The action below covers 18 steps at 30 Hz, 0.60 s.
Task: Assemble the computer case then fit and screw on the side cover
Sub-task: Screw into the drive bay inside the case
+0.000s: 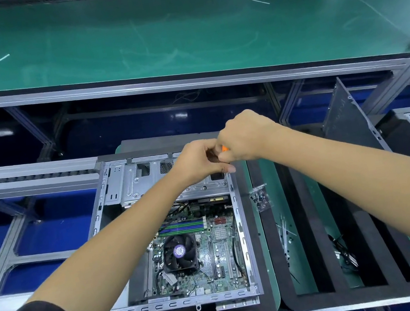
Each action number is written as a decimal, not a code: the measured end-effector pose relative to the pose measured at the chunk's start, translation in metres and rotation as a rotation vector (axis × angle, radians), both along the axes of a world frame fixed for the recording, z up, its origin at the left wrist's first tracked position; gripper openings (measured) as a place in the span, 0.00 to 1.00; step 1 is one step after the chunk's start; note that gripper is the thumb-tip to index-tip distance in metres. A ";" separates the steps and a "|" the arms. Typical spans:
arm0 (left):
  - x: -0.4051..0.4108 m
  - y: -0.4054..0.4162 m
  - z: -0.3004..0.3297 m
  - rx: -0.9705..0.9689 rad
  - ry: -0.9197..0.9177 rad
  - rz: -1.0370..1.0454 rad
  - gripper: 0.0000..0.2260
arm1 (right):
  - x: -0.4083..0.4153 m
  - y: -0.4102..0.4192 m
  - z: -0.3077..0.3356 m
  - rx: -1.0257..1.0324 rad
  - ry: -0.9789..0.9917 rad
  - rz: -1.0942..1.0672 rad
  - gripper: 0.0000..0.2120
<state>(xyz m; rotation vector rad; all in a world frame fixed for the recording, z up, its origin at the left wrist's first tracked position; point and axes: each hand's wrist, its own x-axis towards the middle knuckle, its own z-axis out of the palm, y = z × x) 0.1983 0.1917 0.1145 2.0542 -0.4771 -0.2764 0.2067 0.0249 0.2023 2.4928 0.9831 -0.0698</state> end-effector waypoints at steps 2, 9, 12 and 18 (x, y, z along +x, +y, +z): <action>0.002 -0.002 -0.004 0.001 0.016 0.006 0.12 | 0.000 -0.002 -0.003 0.025 0.021 0.037 0.11; 0.006 0.008 0.002 -0.040 0.124 -0.143 0.07 | 0.003 0.001 -0.001 0.068 0.092 0.116 0.14; 0.004 0.007 0.002 -0.052 0.135 -0.127 0.13 | 0.004 0.006 0.001 0.080 0.126 0.117 0.11; 0.004 0.001 0.001 0.058 0.098 -0.060 0.13 | 0.004 0.009 0.004 0.129 0.261 -0.015 0.05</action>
